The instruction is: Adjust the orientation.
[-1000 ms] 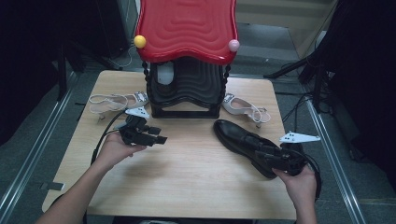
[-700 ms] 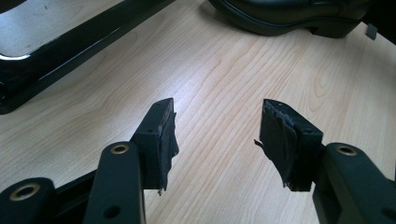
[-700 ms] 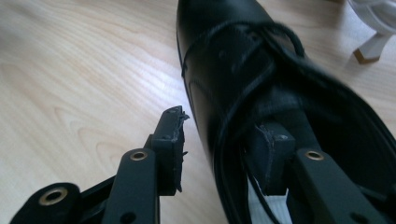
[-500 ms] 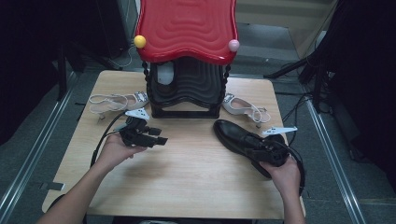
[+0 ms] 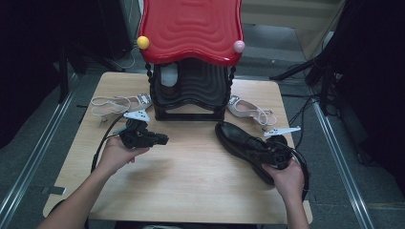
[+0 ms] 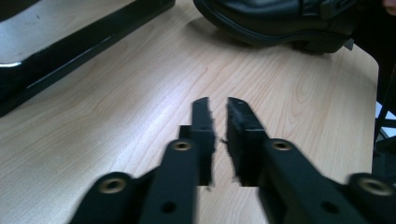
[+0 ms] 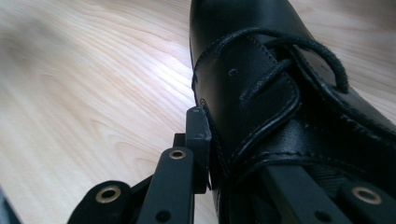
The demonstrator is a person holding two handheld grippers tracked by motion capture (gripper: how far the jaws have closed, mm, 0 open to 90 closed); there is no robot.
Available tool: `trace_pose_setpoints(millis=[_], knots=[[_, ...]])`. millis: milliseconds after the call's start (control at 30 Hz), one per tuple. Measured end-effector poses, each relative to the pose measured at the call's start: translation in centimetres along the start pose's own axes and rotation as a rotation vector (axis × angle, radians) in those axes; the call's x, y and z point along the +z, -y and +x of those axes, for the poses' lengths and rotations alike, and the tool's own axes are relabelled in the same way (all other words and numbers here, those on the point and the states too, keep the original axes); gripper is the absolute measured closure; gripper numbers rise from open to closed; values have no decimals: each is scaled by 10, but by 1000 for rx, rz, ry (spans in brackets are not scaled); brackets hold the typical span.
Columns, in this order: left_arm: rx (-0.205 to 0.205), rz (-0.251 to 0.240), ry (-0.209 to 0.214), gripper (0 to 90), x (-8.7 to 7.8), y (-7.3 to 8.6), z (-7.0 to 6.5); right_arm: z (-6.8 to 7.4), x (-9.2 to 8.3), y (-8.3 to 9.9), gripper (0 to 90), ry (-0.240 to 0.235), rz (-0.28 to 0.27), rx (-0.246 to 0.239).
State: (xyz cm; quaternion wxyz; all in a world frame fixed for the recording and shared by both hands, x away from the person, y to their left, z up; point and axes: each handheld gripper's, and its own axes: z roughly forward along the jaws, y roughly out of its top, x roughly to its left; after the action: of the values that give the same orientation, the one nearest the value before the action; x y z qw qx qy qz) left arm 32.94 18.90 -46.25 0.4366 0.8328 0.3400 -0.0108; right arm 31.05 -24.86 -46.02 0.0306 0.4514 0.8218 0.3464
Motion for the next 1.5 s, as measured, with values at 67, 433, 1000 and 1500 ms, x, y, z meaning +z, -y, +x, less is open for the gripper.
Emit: trace_pose_setpoints(millis=[67,433,1000,1500], knots=[[16,-10,-10,900,-1,0,-2,7,1,-3,825,-15,-3,-15],[-12,-30,-38,878,-7,9,-1,48,31,-25,821,-78,17,-90],[-50,-50,-56,854,-12,19,-9,81,88,-63,814,-119,41,-155],[-52,-20,-71,859,-4,20,-7,91,99,-61,706,-105,31,-180]])
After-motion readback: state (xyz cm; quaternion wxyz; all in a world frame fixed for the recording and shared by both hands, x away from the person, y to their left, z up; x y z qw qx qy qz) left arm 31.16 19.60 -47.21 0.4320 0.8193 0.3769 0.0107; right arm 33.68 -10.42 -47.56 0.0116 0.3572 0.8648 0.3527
